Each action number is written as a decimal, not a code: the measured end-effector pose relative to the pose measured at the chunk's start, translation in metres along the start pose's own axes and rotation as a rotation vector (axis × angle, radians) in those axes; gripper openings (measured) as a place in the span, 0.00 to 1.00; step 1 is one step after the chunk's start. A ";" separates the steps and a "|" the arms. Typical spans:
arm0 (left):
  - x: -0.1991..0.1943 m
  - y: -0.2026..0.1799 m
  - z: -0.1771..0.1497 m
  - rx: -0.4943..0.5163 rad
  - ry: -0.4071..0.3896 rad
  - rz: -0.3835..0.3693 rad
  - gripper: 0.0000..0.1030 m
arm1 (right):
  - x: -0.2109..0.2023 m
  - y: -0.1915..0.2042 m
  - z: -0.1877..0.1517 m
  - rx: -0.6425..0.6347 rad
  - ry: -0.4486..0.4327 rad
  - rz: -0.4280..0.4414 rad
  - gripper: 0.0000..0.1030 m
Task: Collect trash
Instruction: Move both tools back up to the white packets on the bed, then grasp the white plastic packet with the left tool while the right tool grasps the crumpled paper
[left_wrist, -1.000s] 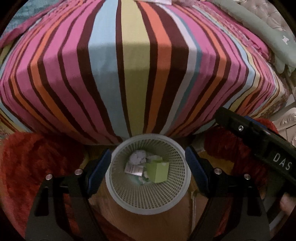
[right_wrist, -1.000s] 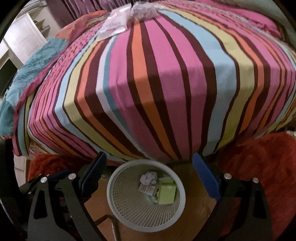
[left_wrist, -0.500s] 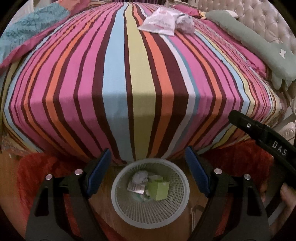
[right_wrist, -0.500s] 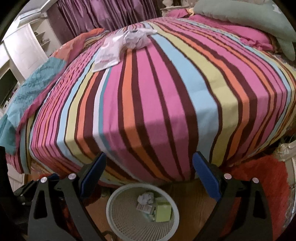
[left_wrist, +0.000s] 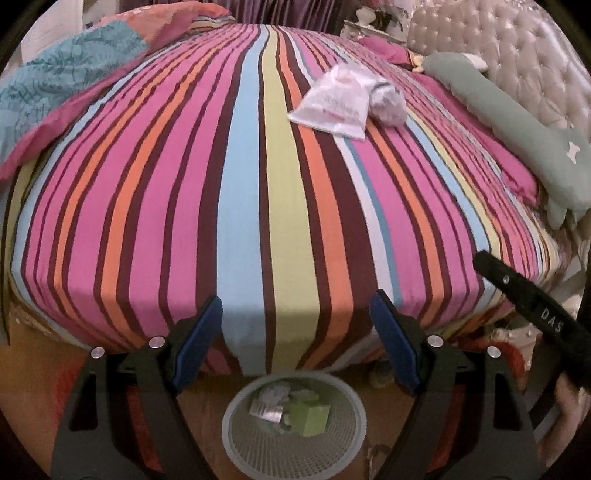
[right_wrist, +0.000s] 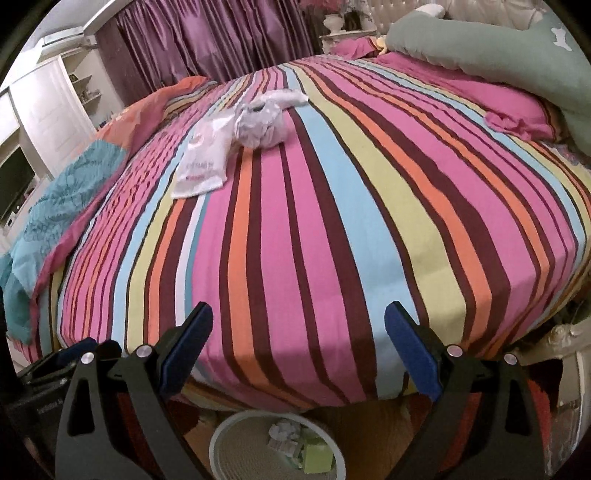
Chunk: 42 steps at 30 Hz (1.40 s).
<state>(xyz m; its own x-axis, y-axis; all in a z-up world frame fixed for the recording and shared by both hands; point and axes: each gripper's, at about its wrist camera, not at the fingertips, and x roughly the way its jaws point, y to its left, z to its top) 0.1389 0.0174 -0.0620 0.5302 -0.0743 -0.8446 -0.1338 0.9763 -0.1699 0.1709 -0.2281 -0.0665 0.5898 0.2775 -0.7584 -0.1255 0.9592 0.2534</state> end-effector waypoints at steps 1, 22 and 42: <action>0.001 0.000 0.004 -0.003 -0.004 -0.001 0.78 | 0.001 0.000 0.003 -0.001 -0.001 0.001 0.87; 0.039 -0.015 0.083 -0.033 -0.034 -0.002 0.78 | 0.032 -0.001 0.070 -0.045 -0.025 0.010 0.87; 0.088 -0.030 0.161 0.008 -0.032 -0.013 0.78 | 0.086 0.010 0.144 -0.084 0.019 0.124 0.87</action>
<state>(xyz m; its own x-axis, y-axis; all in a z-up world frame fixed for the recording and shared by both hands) 0.3242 0.0139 -0.0498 0.5585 -0.0801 -0.8256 -0.1208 0.9769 -0.1764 0.3358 -0.2025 -0.0426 0.5509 0.3941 -0.7357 -0.2634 0.9185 0.2948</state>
